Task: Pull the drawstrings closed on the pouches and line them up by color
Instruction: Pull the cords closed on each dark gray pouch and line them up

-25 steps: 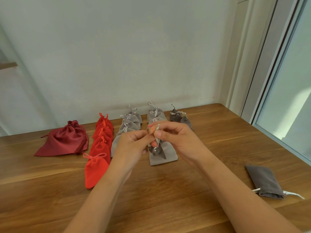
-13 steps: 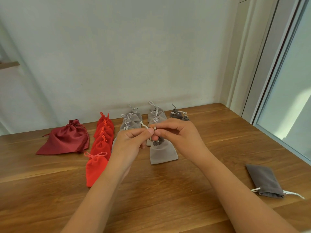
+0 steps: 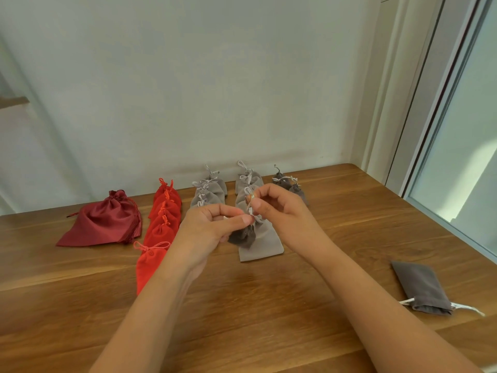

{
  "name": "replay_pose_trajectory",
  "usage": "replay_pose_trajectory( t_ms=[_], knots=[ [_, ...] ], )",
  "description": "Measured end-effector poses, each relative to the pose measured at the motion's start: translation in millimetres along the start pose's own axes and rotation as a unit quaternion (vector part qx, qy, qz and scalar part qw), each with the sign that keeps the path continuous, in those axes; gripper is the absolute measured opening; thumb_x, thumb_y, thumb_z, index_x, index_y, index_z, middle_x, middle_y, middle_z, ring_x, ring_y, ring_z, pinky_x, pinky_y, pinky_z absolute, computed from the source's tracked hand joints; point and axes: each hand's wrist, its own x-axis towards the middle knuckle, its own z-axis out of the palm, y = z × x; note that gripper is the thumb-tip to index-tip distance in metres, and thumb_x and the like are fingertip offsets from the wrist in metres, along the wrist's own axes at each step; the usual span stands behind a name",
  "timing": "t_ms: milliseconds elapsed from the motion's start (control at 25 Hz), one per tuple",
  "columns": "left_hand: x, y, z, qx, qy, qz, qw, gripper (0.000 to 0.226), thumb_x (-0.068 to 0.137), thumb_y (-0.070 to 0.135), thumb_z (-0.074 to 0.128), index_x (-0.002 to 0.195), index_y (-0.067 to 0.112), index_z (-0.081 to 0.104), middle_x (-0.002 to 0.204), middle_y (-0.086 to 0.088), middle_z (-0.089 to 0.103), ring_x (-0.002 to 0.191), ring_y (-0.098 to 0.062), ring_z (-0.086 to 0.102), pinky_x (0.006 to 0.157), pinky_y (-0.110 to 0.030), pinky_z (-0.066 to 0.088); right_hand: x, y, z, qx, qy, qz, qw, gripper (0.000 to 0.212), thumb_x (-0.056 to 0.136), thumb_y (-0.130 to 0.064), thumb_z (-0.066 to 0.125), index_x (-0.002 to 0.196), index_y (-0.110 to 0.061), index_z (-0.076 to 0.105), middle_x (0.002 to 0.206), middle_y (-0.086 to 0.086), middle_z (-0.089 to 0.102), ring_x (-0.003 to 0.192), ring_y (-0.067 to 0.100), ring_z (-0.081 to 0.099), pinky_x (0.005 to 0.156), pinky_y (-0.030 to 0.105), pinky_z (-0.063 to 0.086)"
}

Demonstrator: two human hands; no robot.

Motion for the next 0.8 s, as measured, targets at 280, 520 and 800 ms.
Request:
replay_pose_trajectory(
  t_ms=[280, 520, 800],
  knots=[
    [4, 0, -4, -0.182, -0.079, -0.14, 0.97, 0.008, 0.065, 0.011, 0.069, 0.072, 0.009, 0.072, 0.068, 0.002, 0.067, 0.046, -0.001, 0.047, 0.042, -0.009, 0.039, -2, -2, 1, 0.104, -0.074, -0.015, 0.992, 0.015, 0.096, -0.013, 0.047, 0.101, -0.001, 0.056, 0.083, 0.003, 0.058, 0.08, 0.008, 0.054, 0.076, 0.02, 0.043],
    [2, 4, -6, -0.184, -0.043, -0.071, 0.98, 0.011, 0.06, 0.005, 0.069, 0.064, 0.015, 0.07, 0.063, 0.002, 0.066, 0.053, -0.005, 0.056, 0.048, -0.013, 0.046, -2, -6, -8, 0.13, -0.123, -0.013, 0.984, 0.026, 0.091, -0.012, 0.052, 0.107, 0.008, 0.056, 0.103, 0.011, 0.058, 0.1, 0.021, 0.054, 0.093, 0.031, 0.044],
    [-3, 7, -6, -0.024, -0.037, 0.111, 0.993, 0.019, 0.066, 0.005, 0.072, 0.077, 0.01, 0.057, 0.07, 0.001, 0.07, 0.072, -0.009, 0.068, 0.066, -0.016, 0.051, -1, -9, -14, 0.156, -0.12, 0.025, 0.98, 0.019, 0.094, -0.008, 0.051, 0.11, -0.004, 0.059, 0.109, 0.009, 0.065, 0.106, 0.023, 0.061, 0.098, 0.037, 0.048]
  ],
)
